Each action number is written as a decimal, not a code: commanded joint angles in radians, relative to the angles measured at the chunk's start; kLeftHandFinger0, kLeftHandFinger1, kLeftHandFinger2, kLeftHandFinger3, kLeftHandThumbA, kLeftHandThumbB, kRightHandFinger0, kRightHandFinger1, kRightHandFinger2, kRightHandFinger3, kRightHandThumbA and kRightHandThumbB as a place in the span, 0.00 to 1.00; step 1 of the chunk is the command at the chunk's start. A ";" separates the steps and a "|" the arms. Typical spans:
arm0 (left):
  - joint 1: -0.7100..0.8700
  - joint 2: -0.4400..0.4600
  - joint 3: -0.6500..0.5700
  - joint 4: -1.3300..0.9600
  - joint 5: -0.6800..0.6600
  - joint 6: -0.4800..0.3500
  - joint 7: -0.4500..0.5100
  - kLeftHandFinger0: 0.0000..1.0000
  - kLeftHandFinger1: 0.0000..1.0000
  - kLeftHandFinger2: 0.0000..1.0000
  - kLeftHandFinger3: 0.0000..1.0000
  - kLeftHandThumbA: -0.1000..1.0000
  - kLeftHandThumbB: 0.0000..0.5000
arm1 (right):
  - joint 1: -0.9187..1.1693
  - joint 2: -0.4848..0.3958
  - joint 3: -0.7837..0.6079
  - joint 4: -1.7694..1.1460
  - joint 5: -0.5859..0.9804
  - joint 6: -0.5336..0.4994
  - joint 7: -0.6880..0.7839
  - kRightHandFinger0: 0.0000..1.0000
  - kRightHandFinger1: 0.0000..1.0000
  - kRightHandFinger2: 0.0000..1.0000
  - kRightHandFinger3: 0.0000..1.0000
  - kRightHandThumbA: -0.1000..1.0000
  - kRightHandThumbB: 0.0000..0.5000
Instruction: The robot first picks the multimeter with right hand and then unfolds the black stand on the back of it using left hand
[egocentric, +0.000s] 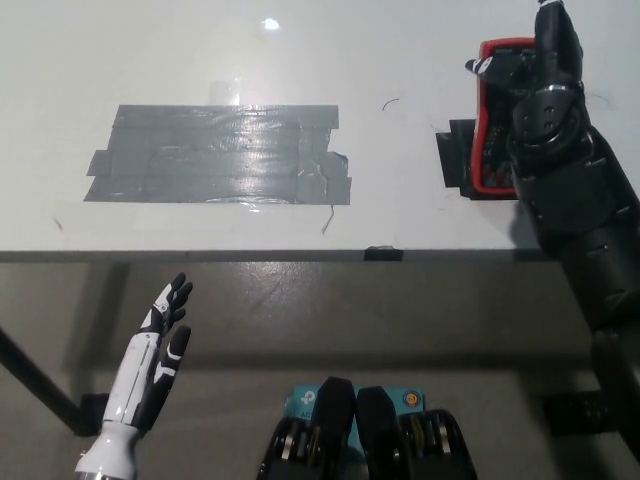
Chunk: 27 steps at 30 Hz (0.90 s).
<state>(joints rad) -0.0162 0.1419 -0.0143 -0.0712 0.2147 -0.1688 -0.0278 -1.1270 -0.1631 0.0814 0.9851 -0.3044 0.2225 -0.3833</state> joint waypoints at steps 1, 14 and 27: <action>0.002 0.012 -0.004 -0.038 -0.009 -0.016 -0.006 1.00 1.00 1.00 1.00 1.00 0.13 | -0.057 -0.004 0.007 0.000 -0.010 -0.047 -0.032 1.00 1.00 1.00 1.00 0.93 0.64; -0.006 0.014 0.000 -0.035 -0.017 -0.016 -0.007 1.00 1.00 1.00 1.00 1.00 0.12 | -0.076 -0.001 -0.003 0.138 0.019 -0.101 -0.029 1.00 1.00 1.00 1.00 0.95 0.66; -0.009 0.012 -0.003 -0.044 -0.010 -0.007 -0.007 1.00 1.00 1.00 1.00 1.00 0.14 | -0.079 0.007 -0.072 0.222 0.087 -0.248 -0.116 0.87 1.00 1.00 1.00 0.64 0.69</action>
<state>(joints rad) -0.0168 0.1420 -0.0140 -0.0727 0.2109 -0.1683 -0.0281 -1.1658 -0.1563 0.0464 1.1938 -0.2667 0.0927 -0.4131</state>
